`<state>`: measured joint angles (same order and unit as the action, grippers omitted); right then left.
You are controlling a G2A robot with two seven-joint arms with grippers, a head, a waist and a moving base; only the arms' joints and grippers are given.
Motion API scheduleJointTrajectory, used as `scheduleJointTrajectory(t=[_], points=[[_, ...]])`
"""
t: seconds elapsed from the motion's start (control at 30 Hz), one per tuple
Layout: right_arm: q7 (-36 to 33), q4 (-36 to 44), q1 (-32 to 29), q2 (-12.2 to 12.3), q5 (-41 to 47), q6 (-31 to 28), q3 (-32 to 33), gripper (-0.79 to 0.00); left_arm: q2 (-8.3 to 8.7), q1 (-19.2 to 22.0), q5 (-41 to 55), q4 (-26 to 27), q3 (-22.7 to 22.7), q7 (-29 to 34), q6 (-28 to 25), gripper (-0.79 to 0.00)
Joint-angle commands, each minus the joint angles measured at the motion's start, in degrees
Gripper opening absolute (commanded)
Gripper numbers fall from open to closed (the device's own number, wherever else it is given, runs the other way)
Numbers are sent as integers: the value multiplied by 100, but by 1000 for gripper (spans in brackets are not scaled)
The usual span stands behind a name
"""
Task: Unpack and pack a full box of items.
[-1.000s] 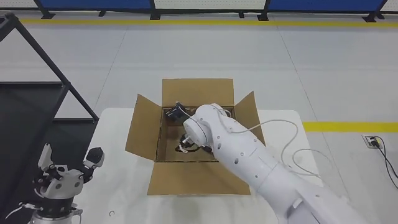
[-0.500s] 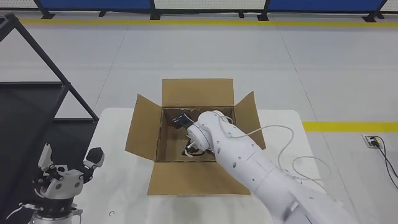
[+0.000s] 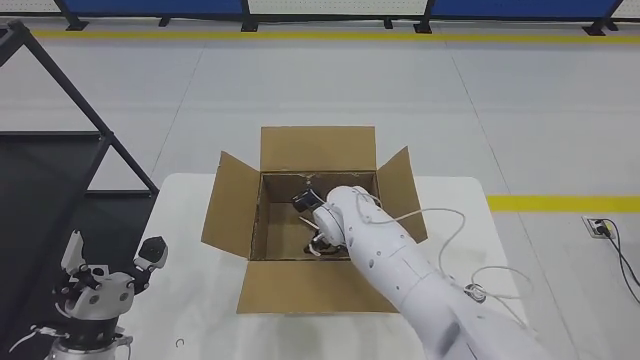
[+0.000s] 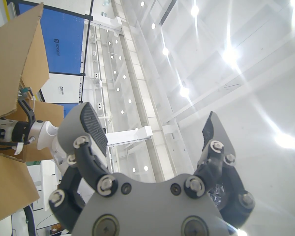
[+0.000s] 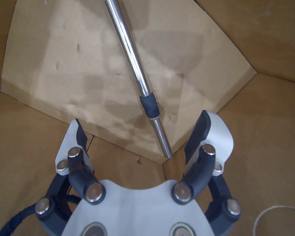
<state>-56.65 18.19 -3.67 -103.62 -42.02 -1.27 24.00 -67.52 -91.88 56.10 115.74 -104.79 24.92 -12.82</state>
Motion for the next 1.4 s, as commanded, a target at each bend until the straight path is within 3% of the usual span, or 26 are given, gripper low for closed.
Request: scheduleJointTrajectory(t=[0.0, 0.03, 0.13, 0.33, 0.7, 1.37], points=[[73, -112, 9, -37, 19, -6, 21, -191, 0, 0, 0, 0, 0, 0, 0, 0], [103, -166, 15, -58, 14, -22, 25, -215, 0, 0, 0, 0, 0, 0, 0, 0], [149, -314, 13, -120, 14, -33, 42, -388, 0, 0, 0, 0, 0, 0, 0, 0], [171, -556, 16, -221, -12, -43, 69, -425, 0, 0, 0, 0, 0, 0, 0, 0], [370, -833, 14, -301, 122, 53, 234, -428, 0, 0, 0, 0, 0, 0, 0, 0], [220, -804, 38, -168, -9, -1331, 352, -394, 0, 0, 0, 0, 0, 0, 0, 0]])
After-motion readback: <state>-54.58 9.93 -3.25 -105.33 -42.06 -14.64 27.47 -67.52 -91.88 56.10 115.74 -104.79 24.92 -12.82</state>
